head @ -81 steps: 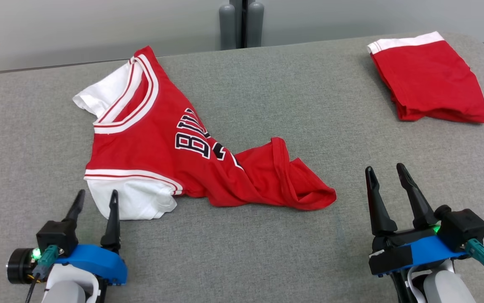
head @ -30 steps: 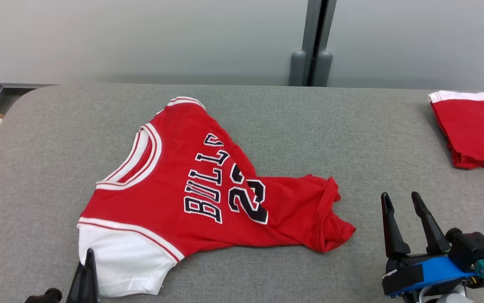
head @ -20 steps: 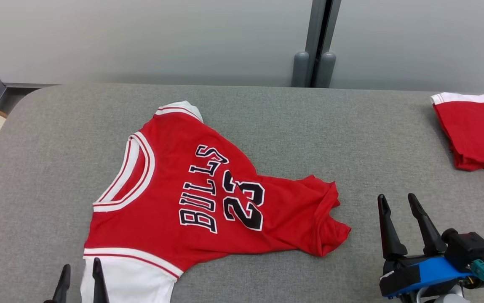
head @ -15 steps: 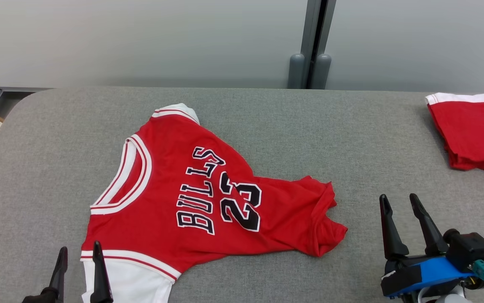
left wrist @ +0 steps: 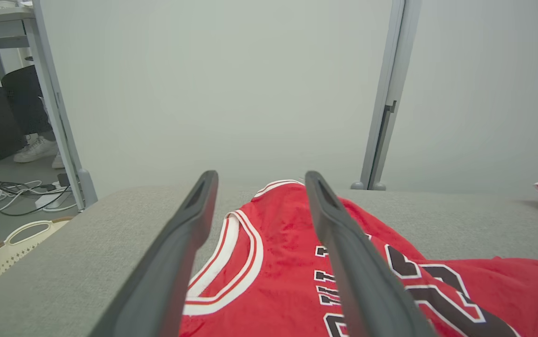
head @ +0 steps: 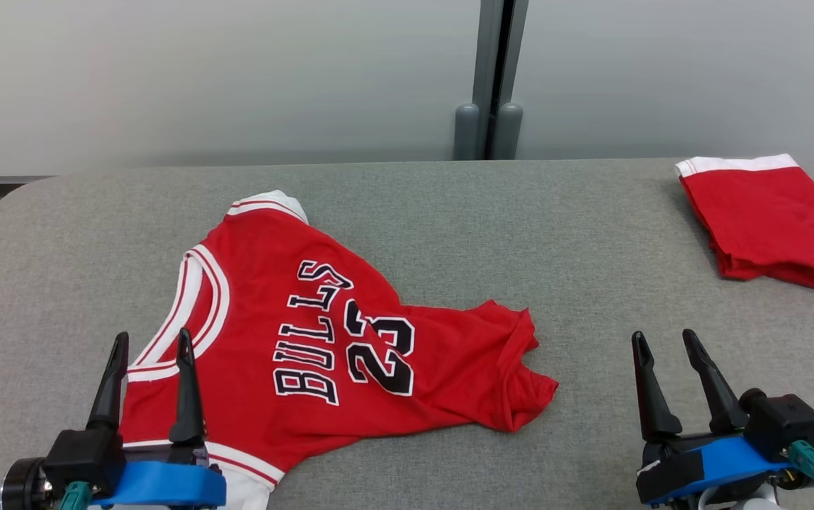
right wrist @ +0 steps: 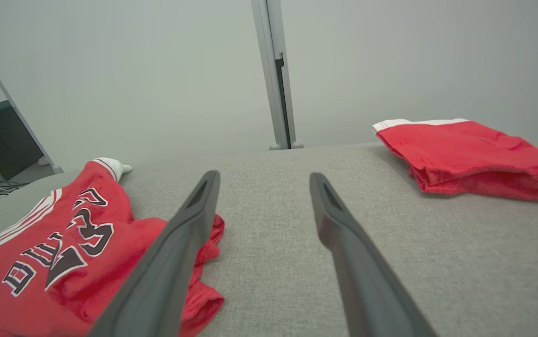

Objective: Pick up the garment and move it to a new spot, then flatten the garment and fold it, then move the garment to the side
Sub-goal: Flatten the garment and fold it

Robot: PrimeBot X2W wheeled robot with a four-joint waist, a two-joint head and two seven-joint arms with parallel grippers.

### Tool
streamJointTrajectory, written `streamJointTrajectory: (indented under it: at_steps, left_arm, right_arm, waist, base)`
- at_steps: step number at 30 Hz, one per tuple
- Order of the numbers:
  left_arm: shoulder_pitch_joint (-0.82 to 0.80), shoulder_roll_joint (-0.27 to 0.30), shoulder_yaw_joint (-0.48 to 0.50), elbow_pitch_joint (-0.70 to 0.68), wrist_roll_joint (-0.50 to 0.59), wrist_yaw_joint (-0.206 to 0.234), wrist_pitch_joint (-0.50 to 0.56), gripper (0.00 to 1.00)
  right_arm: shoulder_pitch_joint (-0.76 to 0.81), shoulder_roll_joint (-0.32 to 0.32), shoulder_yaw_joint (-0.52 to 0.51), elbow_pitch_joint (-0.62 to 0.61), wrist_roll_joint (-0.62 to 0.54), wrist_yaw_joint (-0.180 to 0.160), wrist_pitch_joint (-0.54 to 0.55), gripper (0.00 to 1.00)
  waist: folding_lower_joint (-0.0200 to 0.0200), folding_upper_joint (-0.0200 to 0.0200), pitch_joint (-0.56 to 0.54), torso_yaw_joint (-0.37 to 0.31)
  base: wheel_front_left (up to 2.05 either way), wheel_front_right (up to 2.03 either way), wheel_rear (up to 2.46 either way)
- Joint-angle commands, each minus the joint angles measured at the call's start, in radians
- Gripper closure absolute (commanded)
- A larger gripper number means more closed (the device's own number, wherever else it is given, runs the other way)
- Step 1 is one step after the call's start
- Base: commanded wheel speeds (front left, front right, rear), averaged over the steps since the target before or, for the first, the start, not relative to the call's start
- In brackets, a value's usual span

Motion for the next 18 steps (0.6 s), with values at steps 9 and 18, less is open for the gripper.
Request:
streamJointTrajectory:
  at_steps: [9, 18]
  left_arm:
    - [-0.079, 0.002, 0.014, 0.095, 0.045, 0.005, -0.003, 0.00]
    - [-0.096, -0.006, 0.028, 0.119, 0.051, -0.005, -0.003, 0.00]
  right_arm:
    - [0.016, 0.000, -0.006, 0.006, -0.001, 0.001, -0.003, 0.00]
    - [-0.033, 0.000, 0.024, 0.038, -0.033, 0.001, -0.003, 0.00]
  waist:
    - [0.0000, -0.0001, 0.017, -0.041]
    - [0.0000, -0.0001, 0.031, -0.028]
  base:
    - [0.00, 0.00, 0.00]
    - [0.00, 0.00, 0.00]
